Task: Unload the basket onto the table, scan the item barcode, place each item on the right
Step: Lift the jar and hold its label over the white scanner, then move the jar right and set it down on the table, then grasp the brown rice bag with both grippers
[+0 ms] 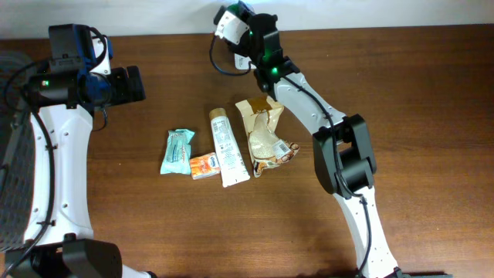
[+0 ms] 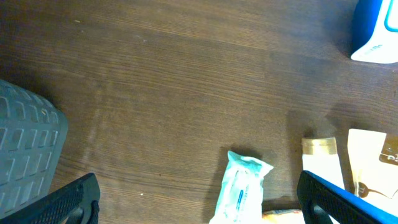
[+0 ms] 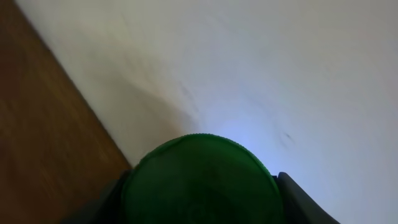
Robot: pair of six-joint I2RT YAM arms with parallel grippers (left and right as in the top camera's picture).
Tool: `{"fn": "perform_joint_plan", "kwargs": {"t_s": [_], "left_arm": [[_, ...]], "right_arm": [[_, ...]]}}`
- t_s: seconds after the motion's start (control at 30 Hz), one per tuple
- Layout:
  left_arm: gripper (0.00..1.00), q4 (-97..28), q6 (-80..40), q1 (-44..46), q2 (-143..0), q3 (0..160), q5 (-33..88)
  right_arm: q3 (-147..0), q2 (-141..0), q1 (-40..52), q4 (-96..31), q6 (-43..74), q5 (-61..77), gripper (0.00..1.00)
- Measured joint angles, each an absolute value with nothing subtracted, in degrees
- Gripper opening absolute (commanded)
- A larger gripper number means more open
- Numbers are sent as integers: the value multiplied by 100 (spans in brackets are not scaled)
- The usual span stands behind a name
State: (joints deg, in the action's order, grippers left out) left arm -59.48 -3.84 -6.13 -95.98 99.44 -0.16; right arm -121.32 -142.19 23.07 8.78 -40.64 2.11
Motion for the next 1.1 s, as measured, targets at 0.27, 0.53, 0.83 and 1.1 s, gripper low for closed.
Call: {"fn": "perform_joint_plan", "kwargs": {"t_s": [0.27,0.53,0.83,1.1], "left_arm": [[99,-5953,-384,-613,-9601,9944,-16],[99,-5944,-384,-613,-9601,9944,-16],[99,-5948,-384,-613,-9601,9944,-16],[99,-5951,-384,-613,-9601,9944,-16]], "right_arm": [[-12263,-11336,591,-3999,244,2606,29],[-11181,-11821,-1599,-6521,760,893,26],[-9559,-11928,-1682,-5137,943,395,69],[-10414,-11579,-1608,-7172,449,1190,85]]}}
